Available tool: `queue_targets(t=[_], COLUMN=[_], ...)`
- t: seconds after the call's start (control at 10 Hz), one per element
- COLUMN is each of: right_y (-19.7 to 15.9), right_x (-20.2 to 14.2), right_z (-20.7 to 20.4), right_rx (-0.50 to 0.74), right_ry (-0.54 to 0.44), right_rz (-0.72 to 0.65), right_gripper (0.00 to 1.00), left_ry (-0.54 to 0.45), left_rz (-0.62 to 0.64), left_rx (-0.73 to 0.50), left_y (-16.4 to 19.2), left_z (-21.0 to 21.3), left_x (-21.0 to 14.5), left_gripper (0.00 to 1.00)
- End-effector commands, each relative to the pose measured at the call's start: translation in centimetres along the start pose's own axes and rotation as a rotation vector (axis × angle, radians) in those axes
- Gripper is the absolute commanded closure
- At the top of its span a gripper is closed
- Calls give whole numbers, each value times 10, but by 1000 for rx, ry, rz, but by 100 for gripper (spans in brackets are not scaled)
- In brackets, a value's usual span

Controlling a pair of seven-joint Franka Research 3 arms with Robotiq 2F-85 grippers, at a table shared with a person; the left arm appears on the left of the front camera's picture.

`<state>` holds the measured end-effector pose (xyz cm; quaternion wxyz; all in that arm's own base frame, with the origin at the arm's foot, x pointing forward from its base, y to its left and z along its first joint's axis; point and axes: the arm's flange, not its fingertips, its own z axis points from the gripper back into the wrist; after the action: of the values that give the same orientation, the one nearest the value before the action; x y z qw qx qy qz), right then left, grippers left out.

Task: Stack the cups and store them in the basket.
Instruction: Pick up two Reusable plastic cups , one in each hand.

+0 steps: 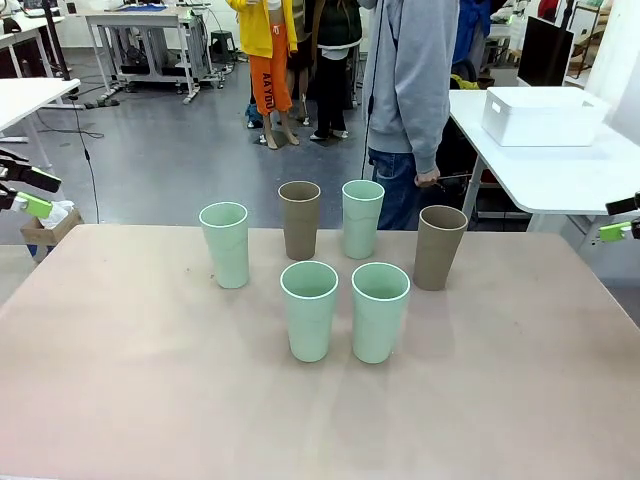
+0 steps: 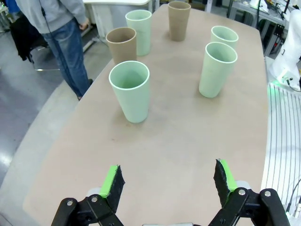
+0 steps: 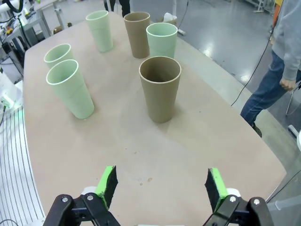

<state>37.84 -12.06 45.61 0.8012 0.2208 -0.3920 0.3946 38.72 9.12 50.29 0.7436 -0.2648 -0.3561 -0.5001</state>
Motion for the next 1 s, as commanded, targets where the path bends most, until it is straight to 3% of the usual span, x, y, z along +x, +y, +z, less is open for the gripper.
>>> queue_targets(t=[0.0, 0.9], right_y=[-4, -4], right_x=[1, 1], right_z=[-1, -1], right_rx=[-1, -1], right_ry=[-34, -34], right_rz=[21, 21], right_gripper=[0, 0], left_ry=[-9, -9], left_rz=[-6, -6], left_rx=[-5, -5], left_y=[0, 0], left_z=[1, 1], left_x=[1, 1], left_gripper=[0, 0])
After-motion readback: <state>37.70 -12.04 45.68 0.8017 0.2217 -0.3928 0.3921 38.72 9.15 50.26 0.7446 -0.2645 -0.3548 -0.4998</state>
